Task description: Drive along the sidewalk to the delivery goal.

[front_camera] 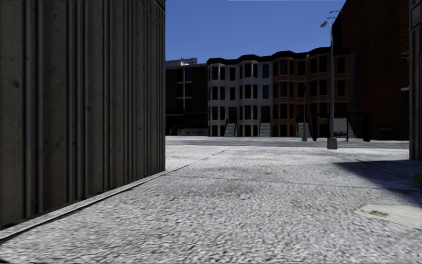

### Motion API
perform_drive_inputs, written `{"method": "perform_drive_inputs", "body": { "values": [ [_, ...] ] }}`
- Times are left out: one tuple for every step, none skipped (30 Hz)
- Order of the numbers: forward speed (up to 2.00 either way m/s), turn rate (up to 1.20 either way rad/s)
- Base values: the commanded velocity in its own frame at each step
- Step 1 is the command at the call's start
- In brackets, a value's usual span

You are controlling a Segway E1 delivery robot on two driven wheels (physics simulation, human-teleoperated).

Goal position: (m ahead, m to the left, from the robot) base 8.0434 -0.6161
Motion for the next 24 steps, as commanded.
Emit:
{"method": "perform_drive_inputs", "body": {
  "values": [
    [1.80,0.00],
    [1.80,0.00],
    [1.91,0.00],
    [2.00,0.00],
    [2.00,0.00],
    [2.00,0.00],
    [2.00,0.00],
    [2.00,0.00],
    [2.00,0.00],
    [1.99,0.00],
    [1.94,-0.06],
    [1.89,-0.22],
    [1.86,-0.27],
    [1.86,-0.27],
    [1.85,-0.28],
    [1.84,-0.29],
    [1.84,-0.29],
    [1.83,-0.29],
    [1.83,-0.29],
    [1.83,-0.27],
    [1.83,-0.27],
    [1.83,-0.06],
    [1.84,0.00],
    [1.84,0.00]
  ]
}}
